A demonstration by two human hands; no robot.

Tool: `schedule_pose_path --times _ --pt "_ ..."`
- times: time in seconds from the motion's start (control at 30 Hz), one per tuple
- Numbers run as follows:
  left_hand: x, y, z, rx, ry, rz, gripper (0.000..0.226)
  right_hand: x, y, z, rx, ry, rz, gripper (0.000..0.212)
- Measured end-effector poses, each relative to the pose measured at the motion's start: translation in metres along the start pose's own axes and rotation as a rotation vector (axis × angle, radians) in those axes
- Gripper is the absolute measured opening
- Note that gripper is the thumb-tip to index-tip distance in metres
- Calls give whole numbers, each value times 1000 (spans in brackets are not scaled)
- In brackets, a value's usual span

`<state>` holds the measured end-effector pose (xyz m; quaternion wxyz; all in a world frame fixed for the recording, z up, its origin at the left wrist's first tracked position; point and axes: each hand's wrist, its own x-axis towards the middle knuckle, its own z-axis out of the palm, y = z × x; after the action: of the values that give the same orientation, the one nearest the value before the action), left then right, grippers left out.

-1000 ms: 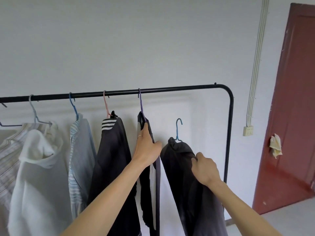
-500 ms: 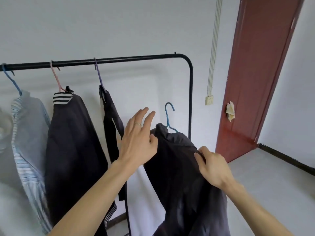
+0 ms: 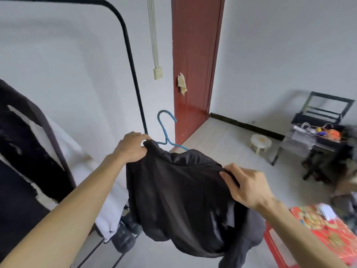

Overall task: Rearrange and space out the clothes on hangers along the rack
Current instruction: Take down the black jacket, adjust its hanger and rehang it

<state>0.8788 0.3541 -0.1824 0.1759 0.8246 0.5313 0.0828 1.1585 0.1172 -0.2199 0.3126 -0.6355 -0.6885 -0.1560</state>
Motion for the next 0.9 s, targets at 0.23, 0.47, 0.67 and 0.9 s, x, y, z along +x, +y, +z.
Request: schedule_pose_path --times 0.23,0.47,0.67,0.9 --pt "1 38 60 -109 -175 128 25 -33 51 -5 -237 96 139 21" --pt "-17 87 107 -396 -174 115 11 -30 97 7 -331 86 691 17" --pt "-36 151 163 -429 -163 66 24 -36 76 36 378 -264 1296 71" --pt "-60 181 197 -440 -210 57 26 -8 72 57 729 -264 1373 42"
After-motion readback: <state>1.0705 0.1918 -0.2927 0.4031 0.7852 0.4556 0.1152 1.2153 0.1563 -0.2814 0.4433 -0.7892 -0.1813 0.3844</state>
